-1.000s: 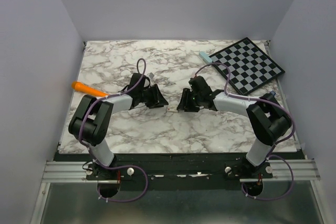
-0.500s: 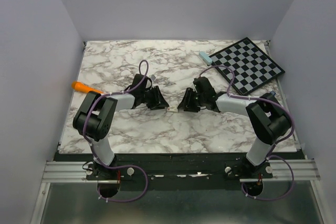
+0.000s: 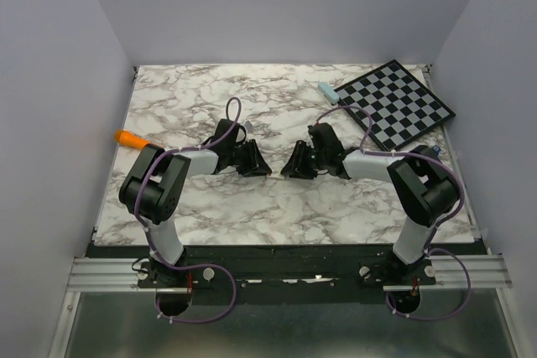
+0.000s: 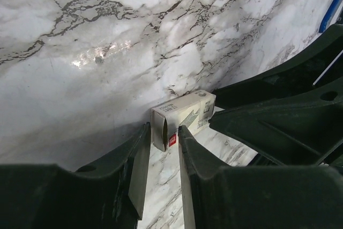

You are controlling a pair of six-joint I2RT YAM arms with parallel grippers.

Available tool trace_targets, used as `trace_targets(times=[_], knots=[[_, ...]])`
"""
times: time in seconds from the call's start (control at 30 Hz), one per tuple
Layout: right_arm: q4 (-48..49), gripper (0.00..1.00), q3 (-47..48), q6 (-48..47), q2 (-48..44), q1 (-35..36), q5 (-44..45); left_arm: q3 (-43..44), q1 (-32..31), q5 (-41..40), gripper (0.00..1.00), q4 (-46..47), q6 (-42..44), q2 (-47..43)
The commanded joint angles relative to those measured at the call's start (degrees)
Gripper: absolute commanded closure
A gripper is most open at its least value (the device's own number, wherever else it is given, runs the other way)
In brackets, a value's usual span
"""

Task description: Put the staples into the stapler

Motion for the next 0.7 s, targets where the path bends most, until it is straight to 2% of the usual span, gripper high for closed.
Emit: trace_targets(times=[0.0,0.4,0.67], knots=[[1.24,0.53,0.55,-0.51,2.09,-0.25,-2.20,1.41,-0.48,1.36,0.65,-0.25,0.70,0.82],[1.06,0.53,0.72,-1.57,3.93,-0.25,-3.35,1.94,-1.54,1.71,0.76,0.10,0.44,1.43],[-0.16,0.52,0.11,-2.36,3.24,-0.25,-2.12,1.33,-2.07,2.06,1.00,0.81,-0.26,1.70]])
